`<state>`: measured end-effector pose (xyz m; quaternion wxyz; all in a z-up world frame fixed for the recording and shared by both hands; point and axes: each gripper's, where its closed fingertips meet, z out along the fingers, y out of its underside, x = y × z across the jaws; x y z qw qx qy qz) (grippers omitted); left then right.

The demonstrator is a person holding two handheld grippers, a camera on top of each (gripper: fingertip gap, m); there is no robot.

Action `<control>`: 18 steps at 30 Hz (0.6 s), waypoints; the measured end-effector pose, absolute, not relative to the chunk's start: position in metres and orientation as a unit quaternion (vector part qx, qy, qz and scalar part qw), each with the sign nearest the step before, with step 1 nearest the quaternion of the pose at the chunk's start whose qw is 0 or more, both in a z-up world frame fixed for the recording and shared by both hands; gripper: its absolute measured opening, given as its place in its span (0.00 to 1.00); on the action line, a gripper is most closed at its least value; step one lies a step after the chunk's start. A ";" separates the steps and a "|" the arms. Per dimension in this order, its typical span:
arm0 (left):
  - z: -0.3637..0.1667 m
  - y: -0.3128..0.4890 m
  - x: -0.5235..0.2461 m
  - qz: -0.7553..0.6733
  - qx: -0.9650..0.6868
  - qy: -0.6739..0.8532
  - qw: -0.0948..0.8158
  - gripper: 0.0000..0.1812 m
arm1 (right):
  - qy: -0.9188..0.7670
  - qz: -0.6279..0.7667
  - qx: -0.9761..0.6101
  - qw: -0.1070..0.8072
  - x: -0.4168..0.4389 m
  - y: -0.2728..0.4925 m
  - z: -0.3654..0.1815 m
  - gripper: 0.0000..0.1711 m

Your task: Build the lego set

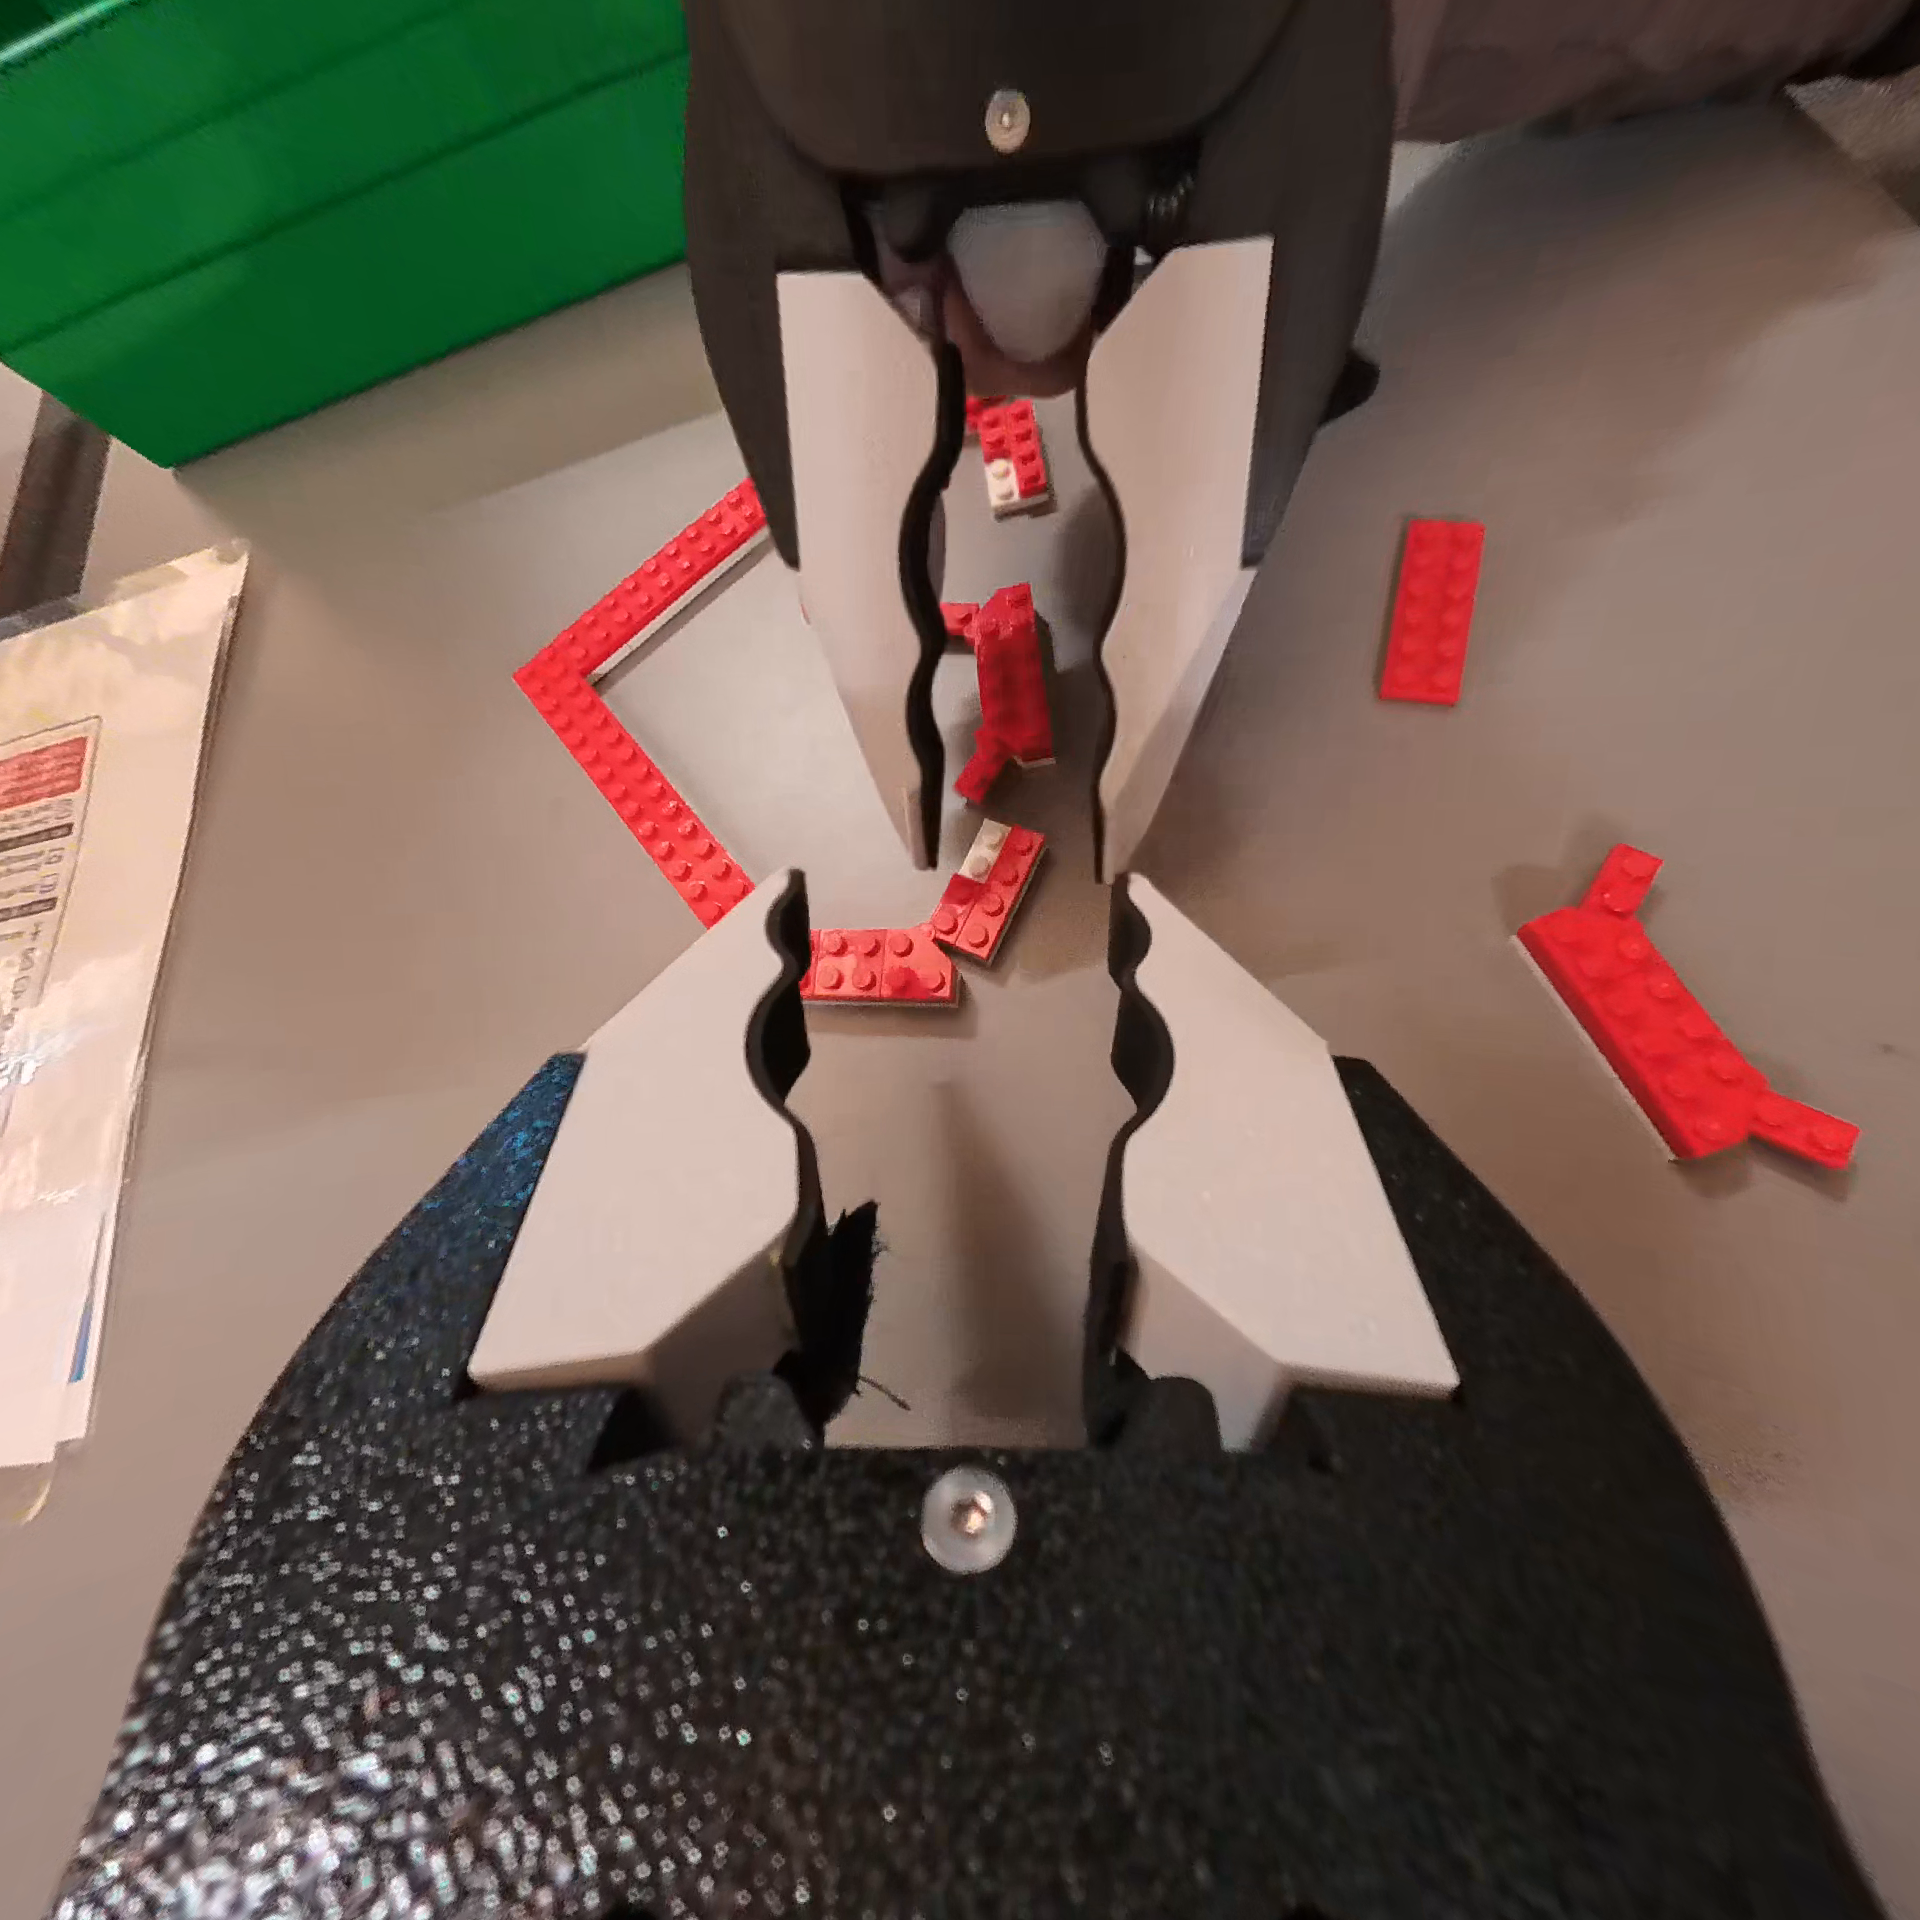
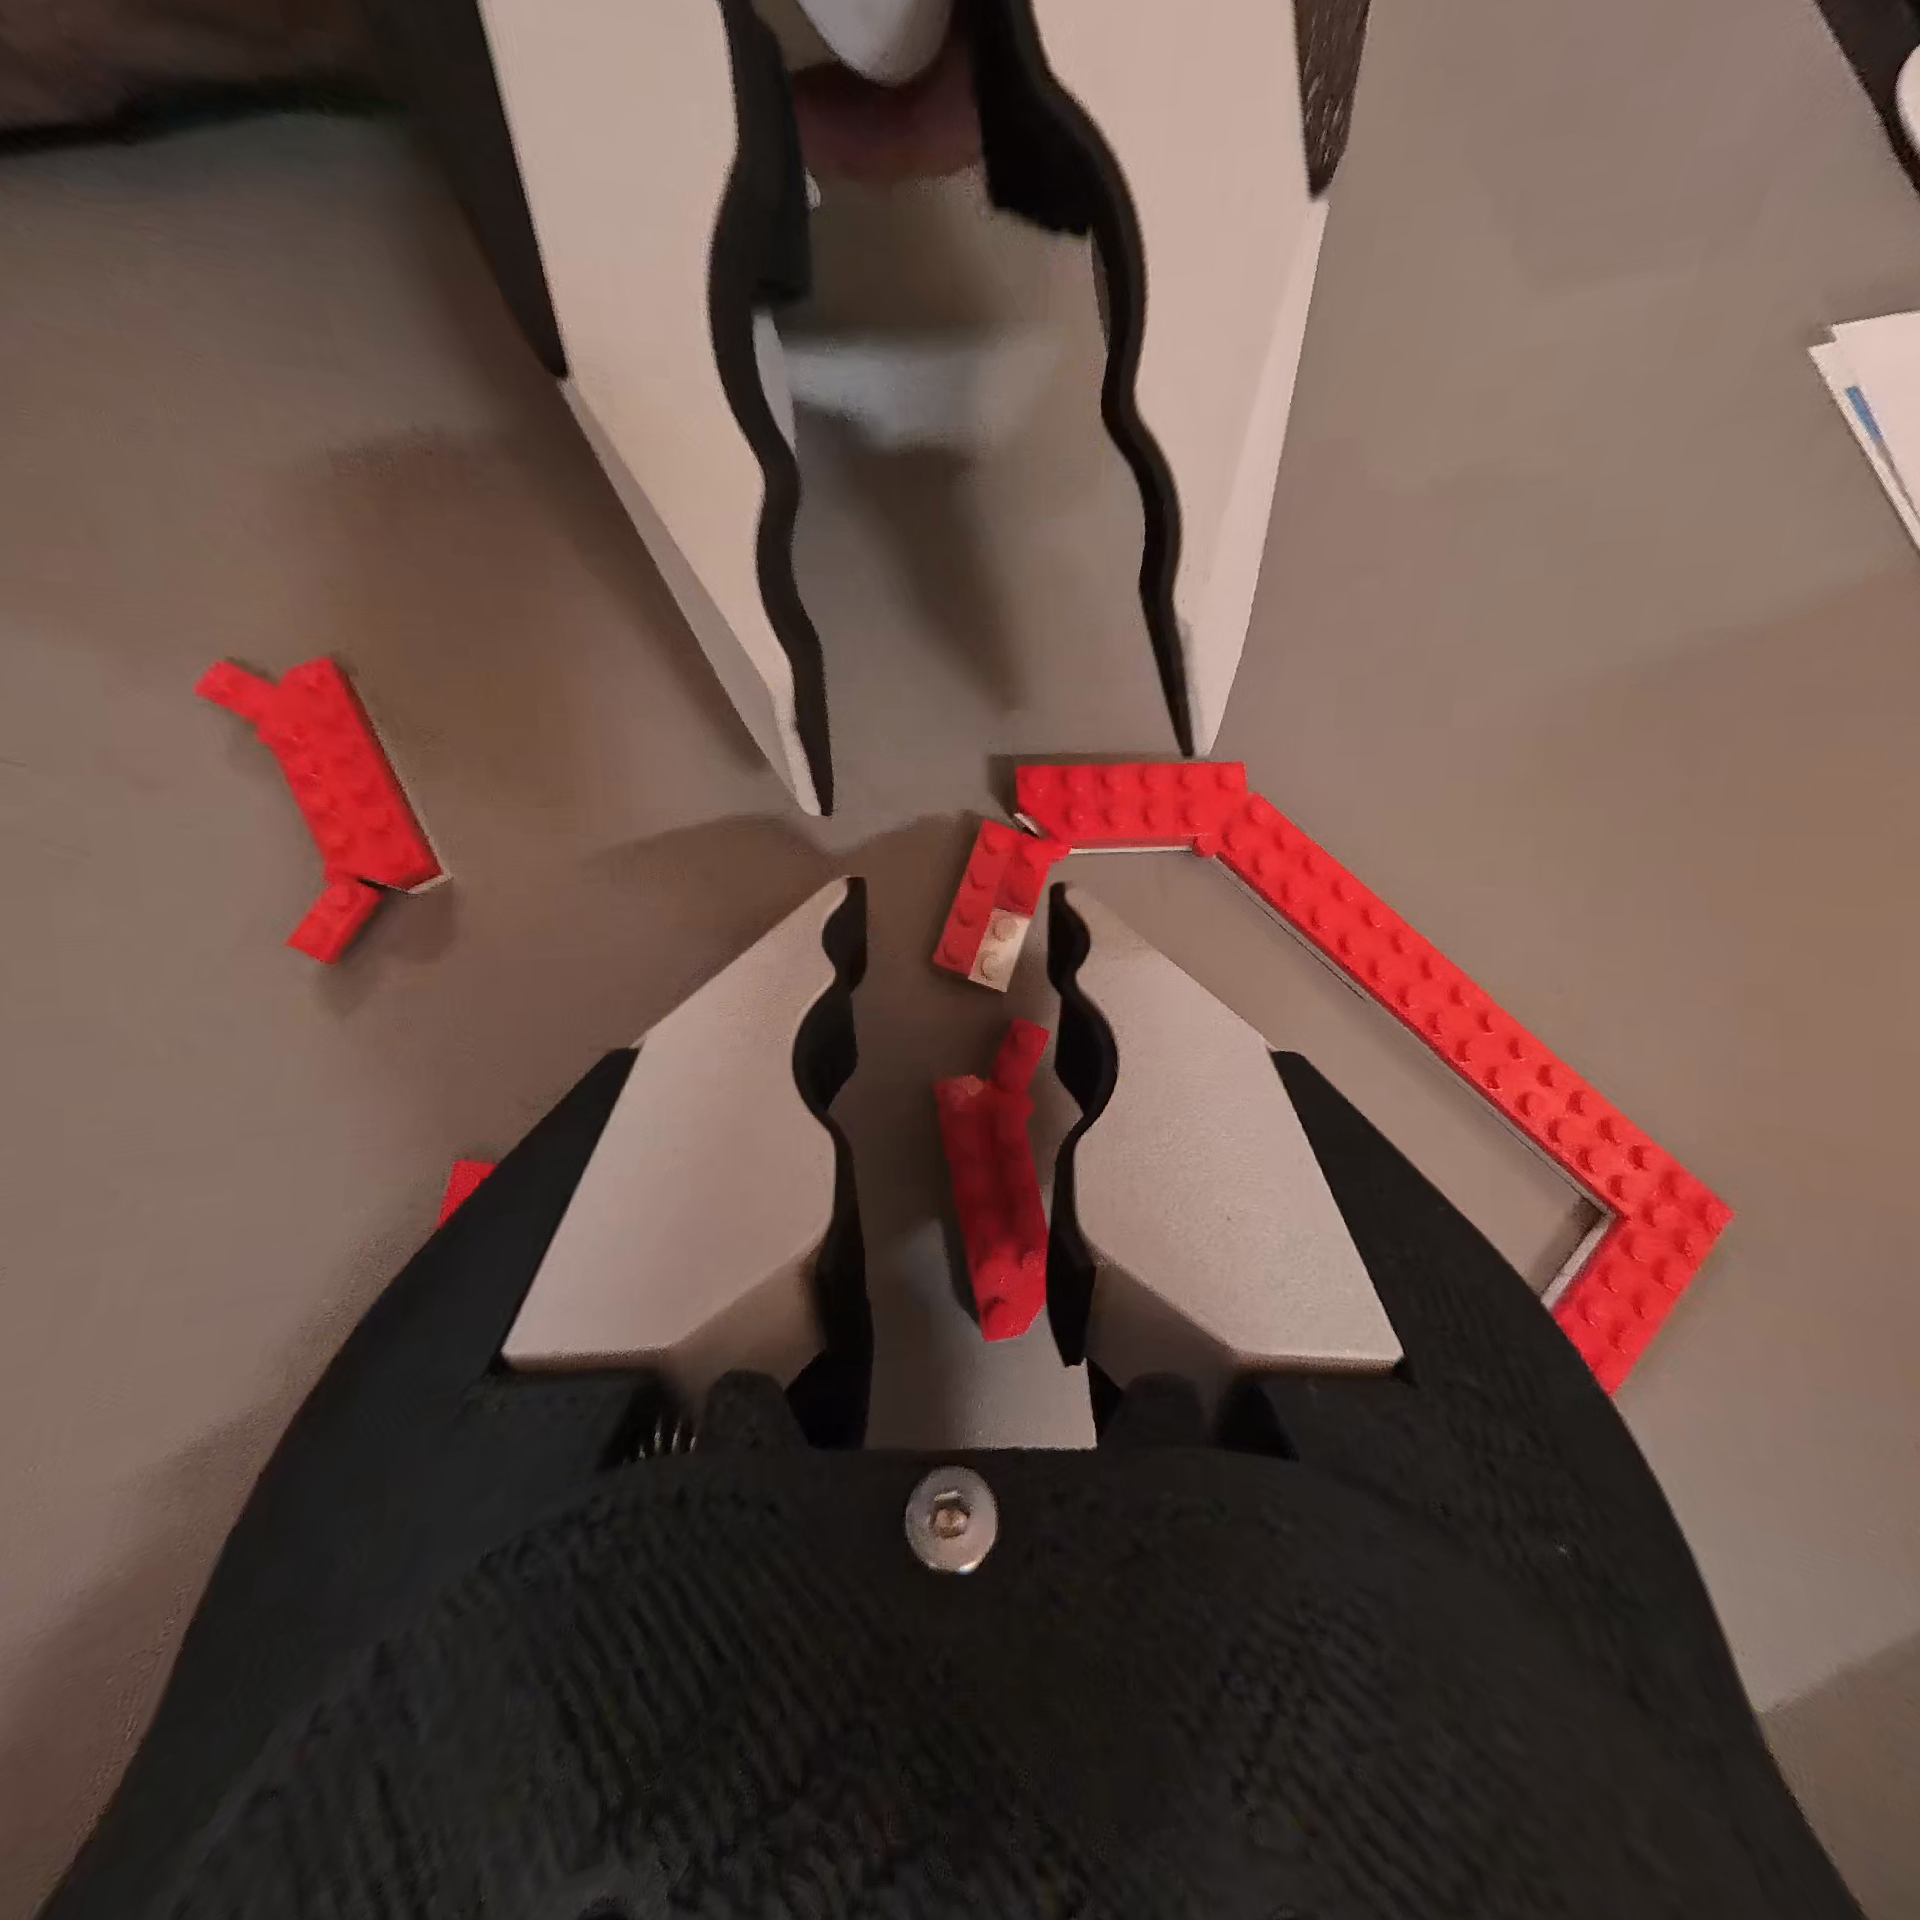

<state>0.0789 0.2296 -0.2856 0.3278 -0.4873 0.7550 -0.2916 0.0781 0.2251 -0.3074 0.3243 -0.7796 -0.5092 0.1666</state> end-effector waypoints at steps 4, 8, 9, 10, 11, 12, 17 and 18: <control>-0.284 0.230 0.075 -0.270 -0.489 0.758 0.336 0.32 | -0.500 0.157 -0.793 0.310 0.080 0.228 -0.315 0.17; -0.287 0.233 0.076 -0.240 -0.474 0.765 0.363 0.32 | -0.508 0.142 -0.788 0.317 0.084 0.234 -0.320 0.10; -0.284 0.234 0.078 -0.223 -0.451 0.770 0.393 0.28 | -0.504 0.147 -0.791 0.315 0.085 0.235 -0.320 0.09; -0.279 0.236 0.080 -0.200 -0.418 0.772 0.436 0.23 | -0.499 0.151 -0.792 0.316 0.086 0.237 -0.320 0.09; -0.275 0.236 0.081 -0.180 -0.387 0.773 0.470 0.21 | -0.494 0.162 -0.792 0.321 0.087 0.237 -0.318 0.09; -0.277 0.235 0.081 -0.167 -0.373 0.778 0.478 0.21 | -0.490 0.178 -0.790 0.324 0.087 0.236 -0.315 0.09; -0.284 0.229 0.084 -0.119 -0.333 0.792 0.498 0.31 | -0.451 0.250 -0.783 0.348 0.090 0.236 -0.295 0.09; -0.284 0.228 0.086 -0.102 -0.316 0.793 0.510 0.30 | -0.445 0.259 -0.782 0.352 0.090 0.236 -0.292 0.09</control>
